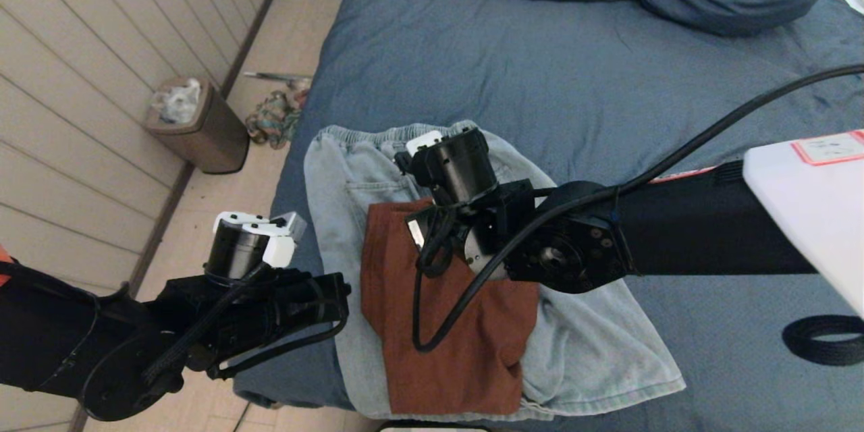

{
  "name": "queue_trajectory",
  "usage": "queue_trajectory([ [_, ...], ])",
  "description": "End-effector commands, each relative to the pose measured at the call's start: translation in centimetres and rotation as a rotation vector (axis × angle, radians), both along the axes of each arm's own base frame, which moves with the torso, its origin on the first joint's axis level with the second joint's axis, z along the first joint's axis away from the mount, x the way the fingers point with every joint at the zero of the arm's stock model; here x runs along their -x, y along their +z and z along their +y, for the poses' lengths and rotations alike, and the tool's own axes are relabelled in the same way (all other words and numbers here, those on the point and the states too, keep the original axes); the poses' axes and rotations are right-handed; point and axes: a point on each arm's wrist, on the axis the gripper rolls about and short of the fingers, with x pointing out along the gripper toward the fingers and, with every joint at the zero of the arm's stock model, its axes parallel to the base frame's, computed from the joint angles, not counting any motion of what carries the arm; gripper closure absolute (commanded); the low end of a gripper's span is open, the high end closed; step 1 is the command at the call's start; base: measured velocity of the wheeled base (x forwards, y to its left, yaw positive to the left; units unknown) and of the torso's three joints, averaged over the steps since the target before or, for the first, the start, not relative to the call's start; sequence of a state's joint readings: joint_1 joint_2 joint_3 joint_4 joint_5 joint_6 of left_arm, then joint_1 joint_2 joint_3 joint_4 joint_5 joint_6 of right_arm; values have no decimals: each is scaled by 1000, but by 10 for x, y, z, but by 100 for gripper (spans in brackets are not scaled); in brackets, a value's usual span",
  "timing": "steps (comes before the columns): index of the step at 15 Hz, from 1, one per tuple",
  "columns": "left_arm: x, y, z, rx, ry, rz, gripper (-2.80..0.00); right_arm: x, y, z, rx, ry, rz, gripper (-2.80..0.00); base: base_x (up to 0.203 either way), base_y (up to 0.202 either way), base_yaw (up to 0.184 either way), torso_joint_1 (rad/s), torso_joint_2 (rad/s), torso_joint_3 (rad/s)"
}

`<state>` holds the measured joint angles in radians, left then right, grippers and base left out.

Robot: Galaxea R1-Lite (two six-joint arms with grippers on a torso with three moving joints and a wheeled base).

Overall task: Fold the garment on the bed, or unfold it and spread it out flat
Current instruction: Unford the brown shorts

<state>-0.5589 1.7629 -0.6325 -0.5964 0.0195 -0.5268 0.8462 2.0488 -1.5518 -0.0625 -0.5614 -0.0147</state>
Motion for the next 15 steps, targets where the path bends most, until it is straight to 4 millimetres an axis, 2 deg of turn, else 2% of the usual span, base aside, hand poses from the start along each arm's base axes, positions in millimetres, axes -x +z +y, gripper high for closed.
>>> queue_trajectory([
  [1, 2, 4, 1, 8, 1, -14, 0, 18, 29, -19, -50, -9, -56, 0, 0, 0, 0, 0, 0, 0],
  [6, 2, -2, 1, -5, -3, 6, 0, 53, 55, -82, -84, -60, -85, 0, 0, 0, 0, 0, 0, 0],
  [8, 1, -3, 0, -4, -2, 6, 0, 60, 53, -94, -79, -63, -76, 0, 0, 0, 0, 0, 0, 0],
  [10, 1, -1, 0, -1, -2, 1, 0, 60, 45, -82, -65, -37, -58, 0, 0, 0, 0, 0, 0, 0],
  [14, -2, 1, 3, 3, 13, -6, 0, 49, 8, -22, -11, 45, -19, 0, 0, 0, 0, 0, 0, 0],
  [15, -3, 2, 5, 4, 20, -9, 0, 49, 0, -8, -4, 66, -16, -280, 0, 0, 0, 0, 0, 0],
])
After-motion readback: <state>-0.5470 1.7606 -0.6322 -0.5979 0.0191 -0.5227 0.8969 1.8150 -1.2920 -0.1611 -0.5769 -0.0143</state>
